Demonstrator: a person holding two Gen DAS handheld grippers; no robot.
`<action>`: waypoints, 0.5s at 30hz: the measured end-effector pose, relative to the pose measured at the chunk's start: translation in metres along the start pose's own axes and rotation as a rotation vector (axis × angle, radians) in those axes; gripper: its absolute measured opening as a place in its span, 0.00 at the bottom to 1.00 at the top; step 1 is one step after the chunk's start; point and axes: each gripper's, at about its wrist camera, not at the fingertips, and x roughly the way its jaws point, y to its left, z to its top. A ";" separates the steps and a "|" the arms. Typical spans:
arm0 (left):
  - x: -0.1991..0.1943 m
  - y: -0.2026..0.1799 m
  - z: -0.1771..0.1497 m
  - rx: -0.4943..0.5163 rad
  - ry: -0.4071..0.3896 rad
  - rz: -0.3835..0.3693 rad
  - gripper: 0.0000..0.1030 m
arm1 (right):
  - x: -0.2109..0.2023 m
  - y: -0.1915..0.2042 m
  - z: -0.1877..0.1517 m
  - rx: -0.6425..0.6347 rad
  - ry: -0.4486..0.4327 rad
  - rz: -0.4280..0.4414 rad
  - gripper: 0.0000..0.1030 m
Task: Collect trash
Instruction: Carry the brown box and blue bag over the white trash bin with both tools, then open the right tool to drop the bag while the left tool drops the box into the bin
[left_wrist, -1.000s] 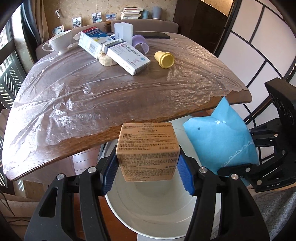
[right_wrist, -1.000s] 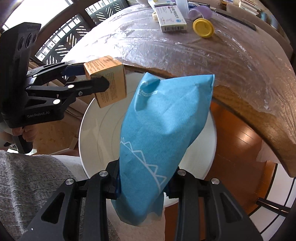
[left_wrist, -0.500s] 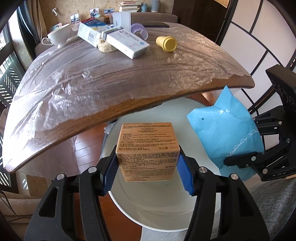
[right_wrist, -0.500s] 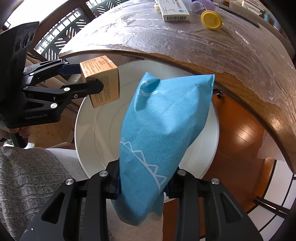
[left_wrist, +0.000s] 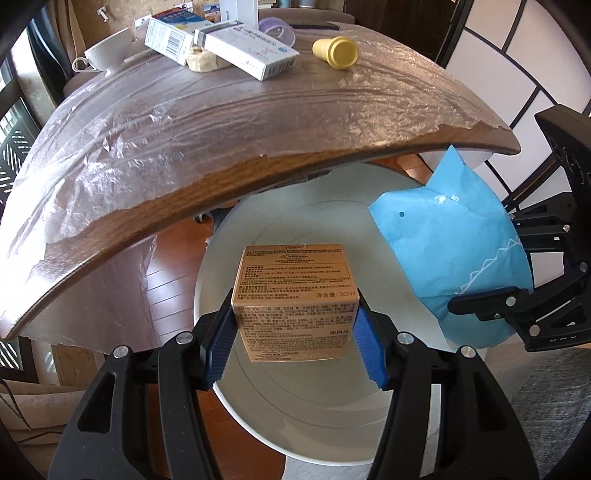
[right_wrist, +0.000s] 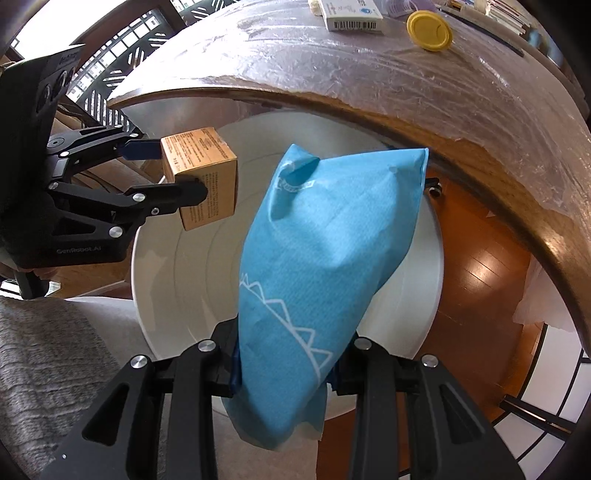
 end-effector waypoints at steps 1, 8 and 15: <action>0.001 0.000 -0.001 0.001 0.003 0.000 0.58 | 0.003 0.000 0.001 -0.001 0.004 -0.001 0.32; 0.011 0.001 -0.005 0.009 0.022 0.008 0.58 | 0.018 0.005 0.005 -0.008 0.020 -0.015 0.32; 0.023 0.006 -0.012 0.011 0.050 0.018 0.58 | 0.032 0.007 0.010 -0.007 0.029 -0.043 0.32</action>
